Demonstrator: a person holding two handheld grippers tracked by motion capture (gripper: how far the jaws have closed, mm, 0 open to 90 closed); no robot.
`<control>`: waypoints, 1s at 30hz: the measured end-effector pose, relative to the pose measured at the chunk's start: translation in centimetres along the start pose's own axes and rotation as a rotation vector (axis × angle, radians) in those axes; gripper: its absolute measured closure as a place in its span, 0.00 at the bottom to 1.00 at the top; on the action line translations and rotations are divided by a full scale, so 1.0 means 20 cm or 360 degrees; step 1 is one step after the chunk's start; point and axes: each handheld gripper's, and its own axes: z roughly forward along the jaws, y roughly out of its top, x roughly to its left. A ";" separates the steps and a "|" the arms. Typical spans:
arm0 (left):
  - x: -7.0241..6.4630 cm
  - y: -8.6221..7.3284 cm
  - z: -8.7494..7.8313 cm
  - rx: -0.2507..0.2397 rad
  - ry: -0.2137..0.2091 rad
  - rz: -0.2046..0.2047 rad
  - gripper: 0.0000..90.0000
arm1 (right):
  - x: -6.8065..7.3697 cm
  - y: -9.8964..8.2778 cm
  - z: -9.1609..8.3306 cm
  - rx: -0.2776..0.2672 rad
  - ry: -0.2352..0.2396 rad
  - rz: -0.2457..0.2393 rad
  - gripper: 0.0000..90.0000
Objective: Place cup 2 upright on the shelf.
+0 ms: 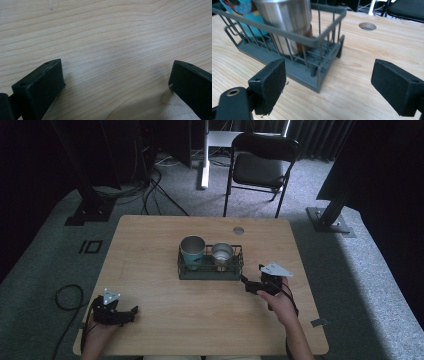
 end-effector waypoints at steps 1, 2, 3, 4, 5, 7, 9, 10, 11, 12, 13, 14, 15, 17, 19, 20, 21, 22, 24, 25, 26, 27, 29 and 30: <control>0.00 0.00 0.00 0.0000 0.0000 0.0000 0.00 | 0.00 -0.01 0.00 0.0008 -0.0006 0.0001 0.14; 0.00 0.00 0.00 0.0000 0.0000 0.0000 0.00 | -0.01 -0.02 0.00 0.0016 -0.0008 0.0000 0.14; 0.00 0.00 0.00 0.0000 0.0000 0.0000 0.00 | -0.01 -0.03 0.00 0.0022 -0.0011 -0.0003 0.14; 0.00 0.00 0.00 0.0000 0.0000 0.0000 0.00 | -0.02 -0.04 0.00 0.0030 -0.0013 -0.0001 0.14; 0.00 0.00 0.00 0.0000 0.0000 0.0001 0.00 | -0.02 -0.05 0.00 0.0037 -0.0016 -0.0004 0.14; 0.00 0.00 0.00 0.0000 0.0000 0.0000 0.00 | -0.02 -0.07 0.00 0.0050 -0.0017 -0.0001 0.14; 0.00 0.00 0.00 0.0001 0.0000 0.0000 0.00 | -0.03 -0.08 -0.01 0.0057 -0.0021 -0.0005 0.14; 0.00 0.00 0.00 0.0000 0.0000 0.0000 0.00 | -0.03 -0.09 -0.01 0.0064 -0.0019 0.0005 0.14; 0.00 0.00 0.00 0.0001 0.0001 0.0000 0.00 | -0.04 -0.10 -0.01 0.0073 -0.0022 0.0000 0.14; 0.00 0.00 0.00 -0.0004 0.0000 -0.0004 0.00 | -0.04 -0.11 -0.01 0.0084 -0.0024 -0.0002 0.14; 0.00 0.00 0.00 -0.0003 0.0000 -0.0004 0.00 | -0.04 -0.12 -0.01 0.0092 -0.0024 -0.0001 0.14; 0.00 0.00 0.00 -0.0002 0.0000 -0.0004 0.00 | -0.05 -0.13 -0.01 0.0099 -0.0021 -0.0004 0.14; 0.00 0.00 0.00 -0.0002 0.0000 -0.0004 0.00 | -0.05 -0.14 -0.01 0.0107 -0.0026 -0.0005 0.14; 0.00 0.00 0.00 -0.0003 0.0000 -0.0003 0.00 | -0.06 -0.15 -0.02 0.0122 -0.0028 -0.0014 0.14; 0.00 0.00 0.00 -0.0001 0.0000 -0.0001 0.00 | -0.06 -0.17 -0.02 0.0133 -0.0035 -0.0019 0.14; 0.00 0.00 0.00 -0.0001 0.0000 -0.0001 0.00 | -0.07 -0.17 -0.03 0.0138 -0.0037 -0.0016 0.14; 0.00 0.00 0.00 -0.0001 0.0000 -0.0001 0.00 | -0.07 -0.18 -0.03 0.0143 -0.0040 -0.0013 0.14; 0.00 0.00 0.00 0.0000 0.0000 -0.0001 0.00 | -0.07 -0.19 -0.04 0.0150 -0.0040 -0.0009 0.14; 0.00 0.00 0.00 -0.0001 0.0000 -0.0002 0.00 | -0.08 -0.20 -0.05 0.0157 -0.0045 -0.0004 0.14; 0.00 0.00 0.00 0.0000 0.0000 -0.0001 0.00 | -0.08 -0.21 -0.05 0.0160 -0.0047 -0.0005 0.14; 0.00 0.00 0.00 0.0000 0.0000 -0.0002 0.00 | -0.09 -0.21 -0.05 0.0164 -0.0049 -0.0006 0.14; 0.00 0.00 0.00 0.0002 0.0001 -0.0002 0.00 | -0.09 -0.22 -0.06 0.0172 -0.0053 -0.0009 0.14; 0.00 0.00 0.00 0.0001 0.0000 -0.0002 0.00 | -0.09 -0.24 -0.07 0.0181 -0.0058 -0.0006 0.14; 0.00 0.00 0.00 0.0001 0.0000 -0.0003 0.00 | -0.10 -0.24 -0.07 0.0187 -0.0056 -0.0005 0.14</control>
